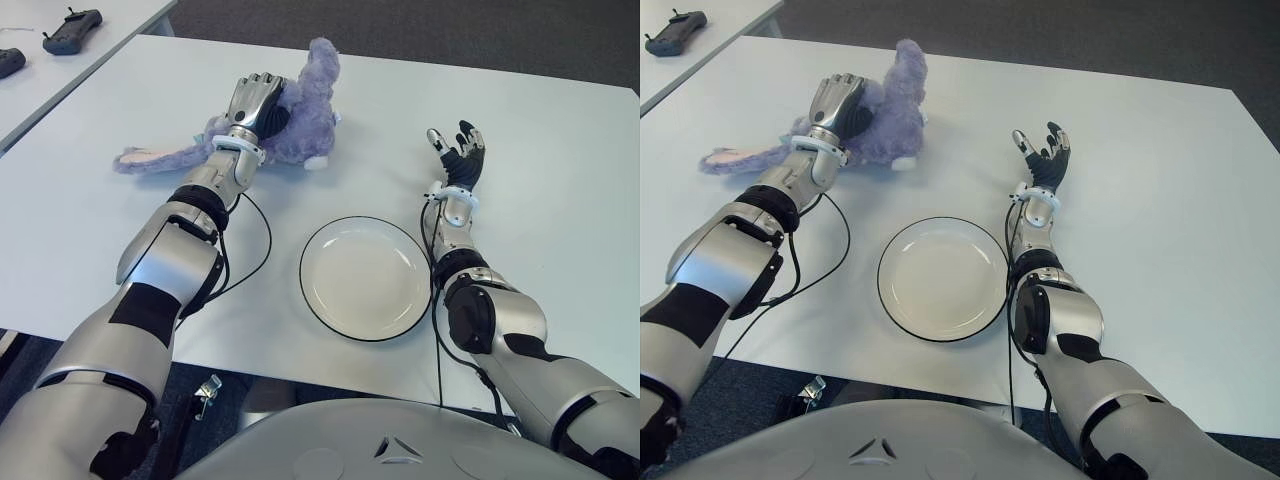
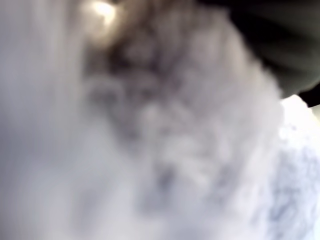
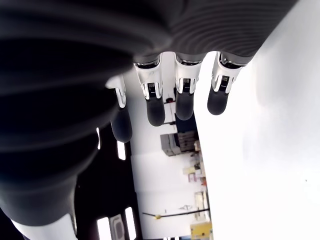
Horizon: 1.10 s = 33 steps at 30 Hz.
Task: Put the doll into the plate.
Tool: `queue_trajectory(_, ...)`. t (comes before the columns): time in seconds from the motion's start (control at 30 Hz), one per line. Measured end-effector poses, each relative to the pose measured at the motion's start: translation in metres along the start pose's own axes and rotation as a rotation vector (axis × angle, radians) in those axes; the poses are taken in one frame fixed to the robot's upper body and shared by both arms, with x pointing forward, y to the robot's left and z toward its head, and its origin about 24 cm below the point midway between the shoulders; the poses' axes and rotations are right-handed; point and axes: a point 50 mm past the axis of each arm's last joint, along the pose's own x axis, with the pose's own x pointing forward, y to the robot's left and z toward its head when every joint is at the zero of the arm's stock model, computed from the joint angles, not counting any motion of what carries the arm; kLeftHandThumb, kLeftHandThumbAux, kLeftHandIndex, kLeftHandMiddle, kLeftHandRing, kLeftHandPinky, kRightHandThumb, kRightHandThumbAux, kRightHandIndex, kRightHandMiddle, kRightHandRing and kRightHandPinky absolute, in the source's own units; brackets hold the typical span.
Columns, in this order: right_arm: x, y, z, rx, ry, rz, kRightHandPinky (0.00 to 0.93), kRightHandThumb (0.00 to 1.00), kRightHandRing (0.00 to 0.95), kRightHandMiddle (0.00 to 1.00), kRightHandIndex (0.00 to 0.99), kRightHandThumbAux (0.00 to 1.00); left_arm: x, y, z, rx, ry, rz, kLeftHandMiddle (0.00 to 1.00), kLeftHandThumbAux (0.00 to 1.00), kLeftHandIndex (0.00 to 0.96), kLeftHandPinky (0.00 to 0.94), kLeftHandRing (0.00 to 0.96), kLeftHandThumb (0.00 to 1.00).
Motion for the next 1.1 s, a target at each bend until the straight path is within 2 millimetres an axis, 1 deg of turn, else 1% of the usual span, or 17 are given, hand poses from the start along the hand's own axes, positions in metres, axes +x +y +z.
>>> queue_trajectory(0.17, 0.000, 0.000, 0.000, -0.002, -0.001, 0.001, 0.097, 0.003, 0.085, 0.128, 0.198, 0.763, 0.002, 0.005, 0.003, 0.001, -0.043, 0.023, 0.911, 0.667, 0.866, 0.882, 0.890, 0.897)
queue_trajectory(0.33, 0.000, 0.001, 0.000, -0.002, -0.001, 0.003, 0.101, 0.020, 0.087, 0.132, 0.203, 0.760, 0.005, 0.010, 0.006, 0.012, -0.081, 0.056, 0.932, 0.655, 0.880, 0.884, 0.899, 0.905)
queue_trajectory(0.53, 0.000, 0.001, 0.000, -0.002, -0.001, 0.003, 0.095, 0.027, 0.091, 0.137, 0.207, 0.755, 0.007, 0.015, 0.007, 0.028, -0.122, 0.092, 0.902, 0.625, 0.842, 0.850, 0.882, 0.923)
queue_trajectory(0.63, 0.000, 0.001, 0.000, -0.002, -0.001, 0.003, 0.093, 0.028, 0.090, 0.137, 0.211, 0.766, 0.007, 0.018, 0.007, 0.036, -0.136, 0.104, 0.870, 0.615, 0.814, 0.830, 0.863, 0.928)
queue_trajectory(0.8, 0.000, 0.001, 0.000, -0.002, -0.001, 0.003, 0.093, 0.024, 0.090, 0.138, 0.209, 0.773, 0.007, 0.022, 0.006, 0.041, -0.155, 0.123, 0.852, 0.612, 0.799, 0.822, 0.853, 0.928)
queue_trajectory(0.93, 0.000, 0.001, 0.000, -0.003, -0.001, 0.003, 0.112, 0.024, 0.095, 0.140, 0.208, 0.770, 0.007, 0.024, 0.007, 0.041, -0.172, 0.140, 0.836, 0.606, 0.785, 0.817, 0.846, 0.927)
queue_trajectory(1.1, 0.000, 0.001, 0.000, -0.003, -0.001, 0.003, 0.103, 0.025, 0.094, 0.140, 0.211, 0.770, 0.008, 0.028, 0.008, 0.044, -0.200, 0.164, 0.845, 0.600, 0.788, 0.829, 0.851, 0.933)
